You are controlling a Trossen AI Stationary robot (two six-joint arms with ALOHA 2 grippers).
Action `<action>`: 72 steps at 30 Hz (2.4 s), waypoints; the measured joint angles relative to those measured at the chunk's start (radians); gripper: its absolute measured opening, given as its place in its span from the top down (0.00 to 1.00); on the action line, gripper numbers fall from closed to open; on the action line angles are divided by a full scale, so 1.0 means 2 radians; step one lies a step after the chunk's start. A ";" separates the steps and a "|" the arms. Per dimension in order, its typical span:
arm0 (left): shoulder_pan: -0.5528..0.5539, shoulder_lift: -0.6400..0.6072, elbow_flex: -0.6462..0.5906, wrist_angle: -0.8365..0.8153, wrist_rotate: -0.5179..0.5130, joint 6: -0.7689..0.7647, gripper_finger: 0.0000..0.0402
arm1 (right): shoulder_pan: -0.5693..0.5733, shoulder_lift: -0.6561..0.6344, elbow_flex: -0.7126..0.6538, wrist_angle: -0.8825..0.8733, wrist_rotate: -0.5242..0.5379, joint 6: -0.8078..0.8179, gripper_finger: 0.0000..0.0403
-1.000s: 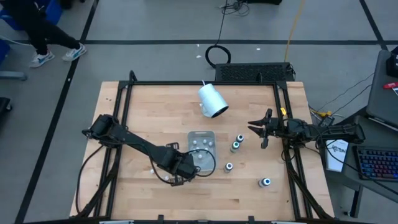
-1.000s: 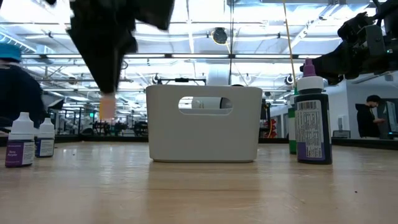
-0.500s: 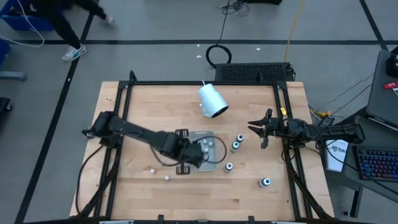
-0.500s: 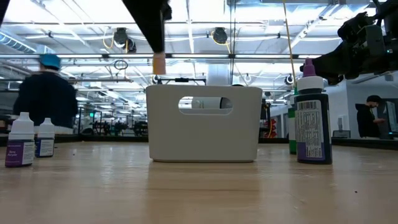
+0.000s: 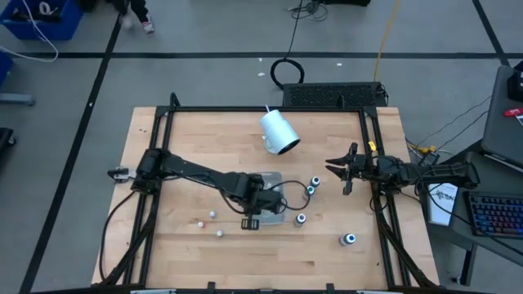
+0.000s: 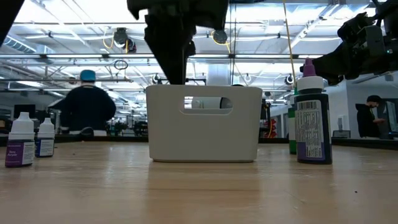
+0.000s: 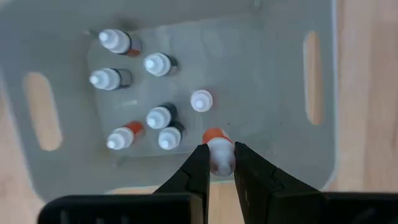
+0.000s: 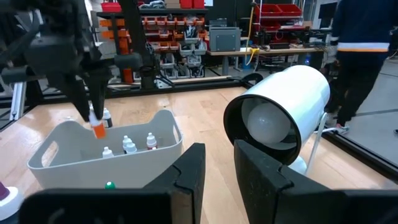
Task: Pick & Place food coloring
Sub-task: Put the right small orange food coloring bottle into the gray bin, then put the small violet food coloring bottle into the gray bin
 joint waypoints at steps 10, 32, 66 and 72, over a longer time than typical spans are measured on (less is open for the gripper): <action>0.000 0.039 0.000 0.015 0.005 0.003 0.87 | 0.000 0.000 0.000 0.000 0.000 0.000 0.81; 0.007 0.048 -0.036 0.050 0.004 -0.007 0.87 | 0.000 0.000 0.000 0.000 0.000 0.000 0.81; 0.007 0.004 -0.038 0.047 0.017 -0.025 0.61 | 0.000 0.000 0.000 0.002 0.000 0.000 0.81; -0.002 -0.052 -0.037 -0.048 0.016 -0.086 0.59 | 0.000 0.000 0.000 0.001 0.000 0.000 0.81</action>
